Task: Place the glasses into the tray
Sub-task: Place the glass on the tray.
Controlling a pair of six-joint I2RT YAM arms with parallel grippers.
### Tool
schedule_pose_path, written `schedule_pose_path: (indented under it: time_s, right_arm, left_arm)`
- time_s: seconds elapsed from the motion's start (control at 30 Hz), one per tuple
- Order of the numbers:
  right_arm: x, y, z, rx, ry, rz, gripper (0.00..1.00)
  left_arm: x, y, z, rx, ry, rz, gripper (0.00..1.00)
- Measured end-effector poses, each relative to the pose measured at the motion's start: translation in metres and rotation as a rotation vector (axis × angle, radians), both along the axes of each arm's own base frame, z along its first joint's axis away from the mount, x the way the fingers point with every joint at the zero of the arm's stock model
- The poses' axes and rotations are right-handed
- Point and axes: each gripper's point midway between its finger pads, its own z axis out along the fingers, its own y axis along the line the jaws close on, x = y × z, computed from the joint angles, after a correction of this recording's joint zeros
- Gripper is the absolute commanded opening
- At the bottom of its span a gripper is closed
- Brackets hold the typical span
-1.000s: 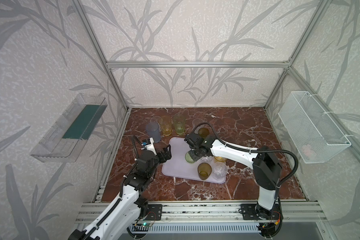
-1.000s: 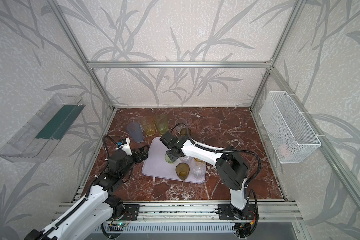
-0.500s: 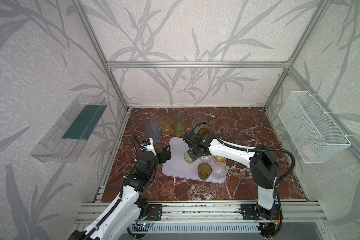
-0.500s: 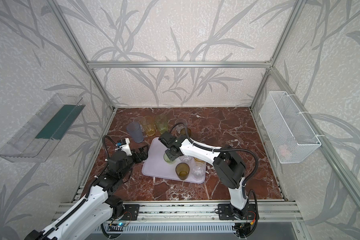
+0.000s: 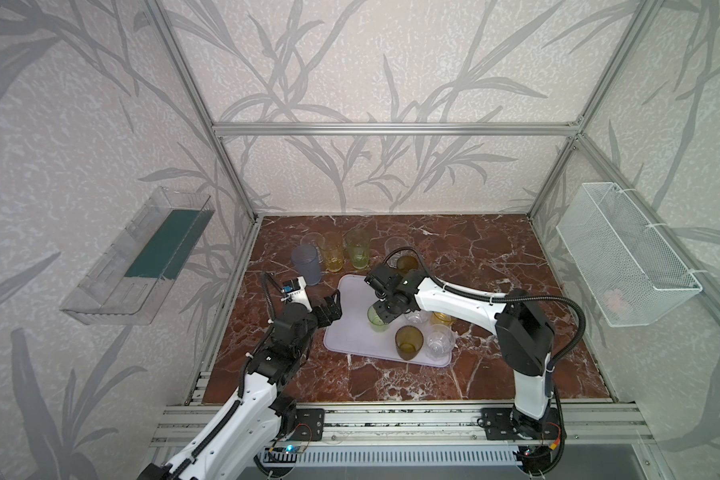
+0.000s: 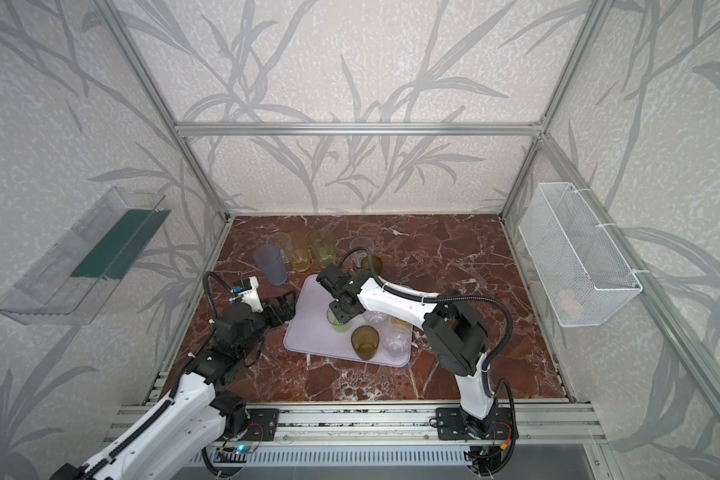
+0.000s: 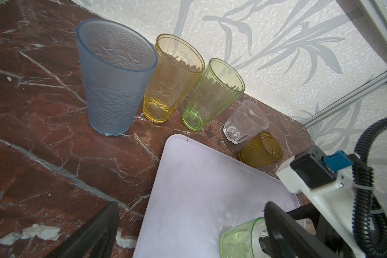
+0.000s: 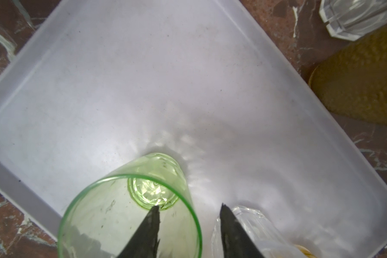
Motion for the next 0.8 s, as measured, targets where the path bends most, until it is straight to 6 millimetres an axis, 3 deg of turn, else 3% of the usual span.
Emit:
schedule_pose_path:
  time_s: [0.23, 0.53, 0.8]
  right_arm:
    - [0.001, 0.008, 0.012, 0.043, -0.003, 0.002, 0.61]
    - [0.008, 0.015, 0.051, 0.137, -0.075, -0.007, 0.89]
    - [0.016, 0.009, 0.091, 0.222, -0.164, -0.03, 0.92]
  left_arm:
    - [0.0, 0.0, 0.0, 0.0, 0.0, 0.0, 0.99]
    - [0.0, 0.0, 0.0, -0.001, 0.0, 0.0, 0.99]
    - [0.001, -0.001, -0.01, 0.008, 0.035, -0.002, 0.99]
